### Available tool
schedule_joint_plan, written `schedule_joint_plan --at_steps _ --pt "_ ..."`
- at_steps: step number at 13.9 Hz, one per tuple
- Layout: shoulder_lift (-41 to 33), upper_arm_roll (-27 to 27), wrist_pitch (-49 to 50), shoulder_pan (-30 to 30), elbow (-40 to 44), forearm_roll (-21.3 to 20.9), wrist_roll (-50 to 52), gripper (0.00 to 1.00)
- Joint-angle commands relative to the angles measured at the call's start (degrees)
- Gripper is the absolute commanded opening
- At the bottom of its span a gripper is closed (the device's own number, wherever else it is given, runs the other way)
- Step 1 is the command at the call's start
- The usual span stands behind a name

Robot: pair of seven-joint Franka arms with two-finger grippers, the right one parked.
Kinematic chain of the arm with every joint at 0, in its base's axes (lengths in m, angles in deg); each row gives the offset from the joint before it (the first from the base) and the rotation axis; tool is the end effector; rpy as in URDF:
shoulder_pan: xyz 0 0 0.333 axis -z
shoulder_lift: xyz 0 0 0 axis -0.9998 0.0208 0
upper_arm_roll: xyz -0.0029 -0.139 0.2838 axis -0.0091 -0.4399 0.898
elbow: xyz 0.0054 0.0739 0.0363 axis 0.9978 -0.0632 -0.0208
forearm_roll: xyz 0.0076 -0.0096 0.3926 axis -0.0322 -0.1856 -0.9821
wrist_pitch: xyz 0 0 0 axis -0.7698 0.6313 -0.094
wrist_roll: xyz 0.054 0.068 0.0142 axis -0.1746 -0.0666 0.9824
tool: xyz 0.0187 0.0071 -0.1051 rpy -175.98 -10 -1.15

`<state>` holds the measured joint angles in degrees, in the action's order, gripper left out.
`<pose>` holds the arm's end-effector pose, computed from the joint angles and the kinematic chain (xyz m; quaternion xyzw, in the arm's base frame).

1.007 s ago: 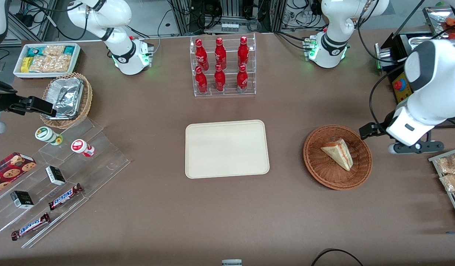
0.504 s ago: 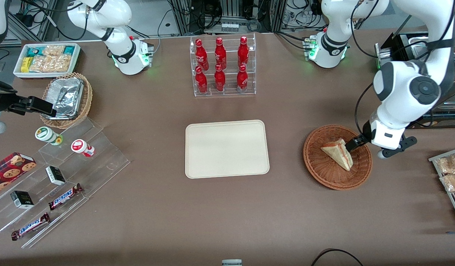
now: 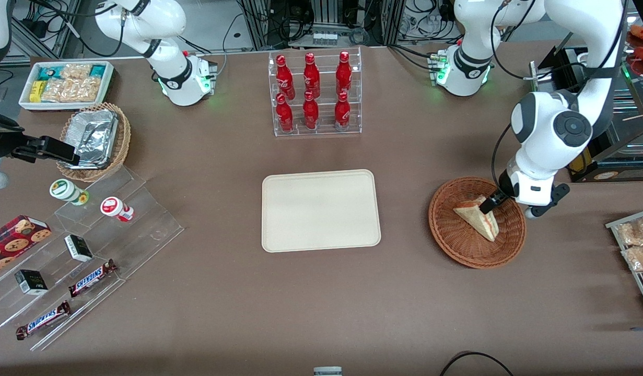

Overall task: Place sandwich from basket to tray
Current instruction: 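Lower the left gripper and close it on the wrapped sandwich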

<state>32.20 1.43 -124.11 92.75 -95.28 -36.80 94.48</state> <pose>0.5271 -0.0482 0.3074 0.9476 0.3170 0.0376 0.0149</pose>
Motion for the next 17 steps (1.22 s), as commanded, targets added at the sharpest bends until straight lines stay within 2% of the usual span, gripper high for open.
schedule_joint_plan --at_steps 1,12,13,14,15,16,17 --pt "1.9 -0.1 -4.1 0.3 -1.1 0.3 2.1 1.0" --pt "7.4 -1.4 -10.0 0.3 -1.2 0.8 3.6 1.0" --pt "7.5 -1.6 -10.1 0.3 -1.2 0.8 3.5 0.95" --pt "7.8 -1.7 -10.0 0.3 -1.1 0.8 3.5 0.68" --pt "7.7 -1.7 -9.8 0.3 -0.9 0.8 3.2 0.29" --pt "7.7 -1.7 -9.4 0.3 -0.7 0.6 2.5 0.0" --pt "7.5 -1.7 -9.3 0.3 -0.7 0.2 2.3 0.0"
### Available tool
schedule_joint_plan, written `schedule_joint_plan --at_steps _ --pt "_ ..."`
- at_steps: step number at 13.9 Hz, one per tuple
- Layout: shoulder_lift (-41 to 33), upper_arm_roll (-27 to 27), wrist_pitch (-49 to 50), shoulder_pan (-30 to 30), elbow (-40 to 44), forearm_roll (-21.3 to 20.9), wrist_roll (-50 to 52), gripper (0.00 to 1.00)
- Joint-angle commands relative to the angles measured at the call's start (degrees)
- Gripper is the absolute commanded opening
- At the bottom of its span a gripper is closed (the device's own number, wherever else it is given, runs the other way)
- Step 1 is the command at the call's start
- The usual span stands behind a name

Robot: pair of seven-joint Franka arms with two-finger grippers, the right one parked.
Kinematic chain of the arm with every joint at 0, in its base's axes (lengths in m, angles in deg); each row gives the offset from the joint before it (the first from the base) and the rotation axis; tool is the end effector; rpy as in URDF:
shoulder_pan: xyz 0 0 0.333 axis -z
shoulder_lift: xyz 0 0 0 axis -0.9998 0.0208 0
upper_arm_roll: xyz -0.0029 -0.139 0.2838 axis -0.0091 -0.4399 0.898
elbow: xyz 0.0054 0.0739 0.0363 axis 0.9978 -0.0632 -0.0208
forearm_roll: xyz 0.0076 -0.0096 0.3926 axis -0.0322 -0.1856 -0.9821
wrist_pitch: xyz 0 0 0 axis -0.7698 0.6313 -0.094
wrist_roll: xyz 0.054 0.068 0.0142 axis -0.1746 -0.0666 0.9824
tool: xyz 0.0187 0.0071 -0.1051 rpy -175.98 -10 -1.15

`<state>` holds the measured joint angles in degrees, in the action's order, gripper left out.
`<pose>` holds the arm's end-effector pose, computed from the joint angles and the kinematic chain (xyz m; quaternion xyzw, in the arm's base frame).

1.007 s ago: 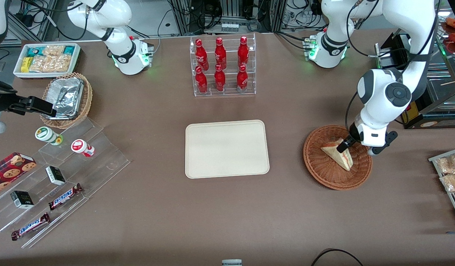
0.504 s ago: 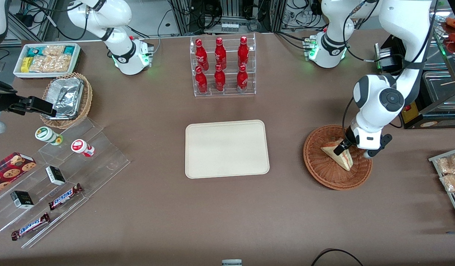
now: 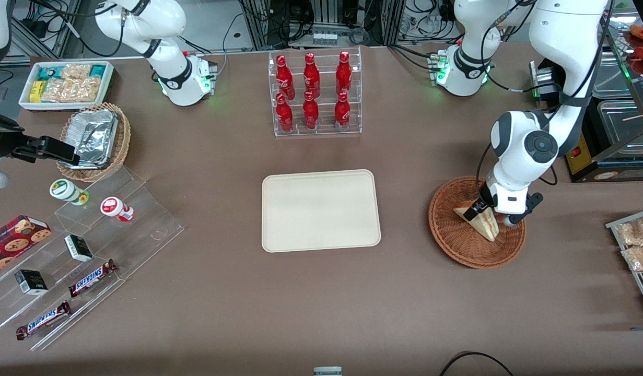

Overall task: Place sandwich from basket to tray
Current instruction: 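Lower the left gripper and close it on the wrapped sandwich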

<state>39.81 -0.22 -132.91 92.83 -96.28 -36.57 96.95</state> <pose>0.5269 -0.0646 0.2450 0.9447 0.3251 0.0359 0.0228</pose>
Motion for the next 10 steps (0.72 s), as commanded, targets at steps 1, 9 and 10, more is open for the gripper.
schedule_joint_plan --at_steps 1,9,10 --pt "-0.2 -0.1 -0.2 0.2 0.4 -0.6 -0.8 0.0" --pt "-5.0 -0.7 29.6 2.2 17.5 -1.1 -7.0 0.0" --pt "-4.6 -0.6 33.1 3.8 21.5 -1.1 -7.0 0.0"
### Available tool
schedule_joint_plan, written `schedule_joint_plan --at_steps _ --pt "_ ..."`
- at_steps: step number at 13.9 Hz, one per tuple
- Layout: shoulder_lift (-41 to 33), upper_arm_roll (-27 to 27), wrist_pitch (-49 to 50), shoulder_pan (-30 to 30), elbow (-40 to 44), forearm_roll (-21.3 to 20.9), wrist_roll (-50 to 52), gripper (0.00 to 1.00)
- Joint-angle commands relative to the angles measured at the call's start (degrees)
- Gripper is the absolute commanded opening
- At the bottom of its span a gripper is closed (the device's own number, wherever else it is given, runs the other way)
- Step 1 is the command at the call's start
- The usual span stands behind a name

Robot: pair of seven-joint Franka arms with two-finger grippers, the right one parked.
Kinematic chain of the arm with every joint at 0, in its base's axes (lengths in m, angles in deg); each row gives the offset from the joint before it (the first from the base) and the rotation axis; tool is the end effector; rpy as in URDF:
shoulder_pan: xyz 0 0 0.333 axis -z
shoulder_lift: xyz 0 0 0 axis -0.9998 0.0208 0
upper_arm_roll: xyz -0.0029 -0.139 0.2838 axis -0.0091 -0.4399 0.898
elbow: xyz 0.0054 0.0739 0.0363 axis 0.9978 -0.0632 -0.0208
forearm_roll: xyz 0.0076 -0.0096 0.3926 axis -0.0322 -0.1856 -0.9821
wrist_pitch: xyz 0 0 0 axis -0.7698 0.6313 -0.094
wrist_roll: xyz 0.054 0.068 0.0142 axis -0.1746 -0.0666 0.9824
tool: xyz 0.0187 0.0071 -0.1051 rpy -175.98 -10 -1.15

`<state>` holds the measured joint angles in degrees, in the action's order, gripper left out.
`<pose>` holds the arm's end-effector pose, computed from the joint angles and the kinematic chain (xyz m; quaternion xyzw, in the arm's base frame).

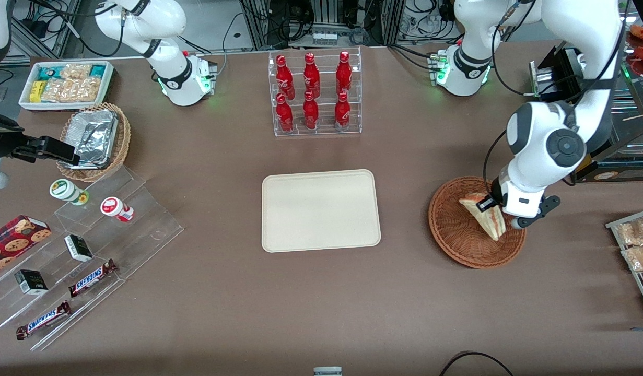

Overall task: Place sandwich from basket to tray
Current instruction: 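Lift the sandwich and carry it over the cream tray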

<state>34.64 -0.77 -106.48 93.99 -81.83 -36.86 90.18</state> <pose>0.5621 -0.0846 0.3568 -0.9673 -0.2531 0.0160 0.0064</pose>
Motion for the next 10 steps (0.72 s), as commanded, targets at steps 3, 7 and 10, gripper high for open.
schedule_joint_plan --at_steps 3,7,10 --pt "3.9 -0.1 15.5 7.7 18.1 -0.7 0.1 0.0" --pt "7.1 -0.1 16.6 15.7 23.9 0.0 0.9 0.0" --pt "11.6 -0.1 16.4 22.0 27.2 -0.3 2.7 0.0"
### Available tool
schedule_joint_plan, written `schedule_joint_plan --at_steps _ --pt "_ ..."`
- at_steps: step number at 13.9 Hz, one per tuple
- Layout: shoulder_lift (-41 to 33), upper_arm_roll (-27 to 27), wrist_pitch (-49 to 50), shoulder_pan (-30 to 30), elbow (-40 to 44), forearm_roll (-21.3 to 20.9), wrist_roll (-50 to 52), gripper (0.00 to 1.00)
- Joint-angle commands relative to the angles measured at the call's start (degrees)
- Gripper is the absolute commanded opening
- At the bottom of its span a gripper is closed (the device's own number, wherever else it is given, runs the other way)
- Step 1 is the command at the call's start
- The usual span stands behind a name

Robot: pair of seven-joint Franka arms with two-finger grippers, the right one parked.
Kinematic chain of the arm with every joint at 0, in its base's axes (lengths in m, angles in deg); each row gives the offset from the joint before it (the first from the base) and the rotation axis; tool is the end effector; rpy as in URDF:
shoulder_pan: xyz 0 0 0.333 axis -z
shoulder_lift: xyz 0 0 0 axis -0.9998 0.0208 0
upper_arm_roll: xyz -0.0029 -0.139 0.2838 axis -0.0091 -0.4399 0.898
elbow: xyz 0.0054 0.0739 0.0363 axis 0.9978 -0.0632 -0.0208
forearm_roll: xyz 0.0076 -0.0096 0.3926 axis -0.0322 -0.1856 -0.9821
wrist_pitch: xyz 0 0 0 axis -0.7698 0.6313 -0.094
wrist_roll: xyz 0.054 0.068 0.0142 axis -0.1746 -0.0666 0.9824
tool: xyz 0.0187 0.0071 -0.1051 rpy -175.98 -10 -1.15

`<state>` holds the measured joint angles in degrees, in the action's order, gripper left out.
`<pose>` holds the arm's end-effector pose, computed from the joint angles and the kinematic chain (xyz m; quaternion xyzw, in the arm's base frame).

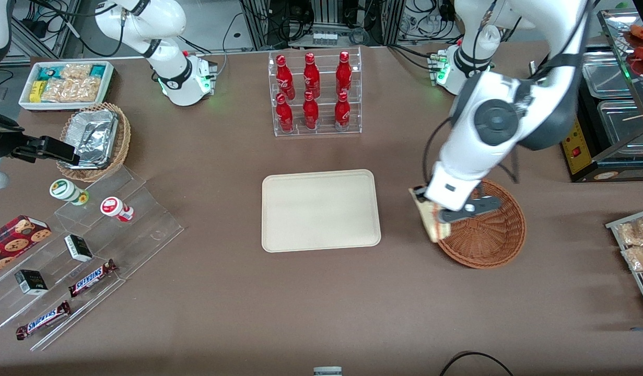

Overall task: Place sandwich from basket to tray
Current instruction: 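Lift the sandwich and carry it over the cream tray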

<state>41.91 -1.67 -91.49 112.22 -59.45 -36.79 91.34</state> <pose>0.5654 -0.2928 0.4370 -0.9947 -0.1013 0.0167 0.0035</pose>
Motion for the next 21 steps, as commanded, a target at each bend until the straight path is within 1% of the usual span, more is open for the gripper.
schedule_joint_plan --at_steps 1,5,6,7,9,11,18,21 --pt "6.2 0.8 1.3 5.6 6.0 -0.5 1.7 0.0" --pt "13.6 0.8 1.0 12.3 11.8 -0.5 2.6 0.0" --pt "15.6 0.9 0.1 14.8 13.3 -1.2 4.6 0.0" --pt "17.1 1.0 -1.3 15.9 13.9 -1.9 5.6 0.0" --pt "18.3 0.8 -5.2 16.4 13.7 -1.7 5.6 0.0" --pt "19.4 0.9 -8.1 18.4 13.3 -2.0 5.6 0.0" --pt "25.2 1.0 -14.3 23.4 13.1 -2.4 7.1 0.0" --pt "25.7 1.0 -14.6 24.2 11.4 -2.6 8.4 0.0"
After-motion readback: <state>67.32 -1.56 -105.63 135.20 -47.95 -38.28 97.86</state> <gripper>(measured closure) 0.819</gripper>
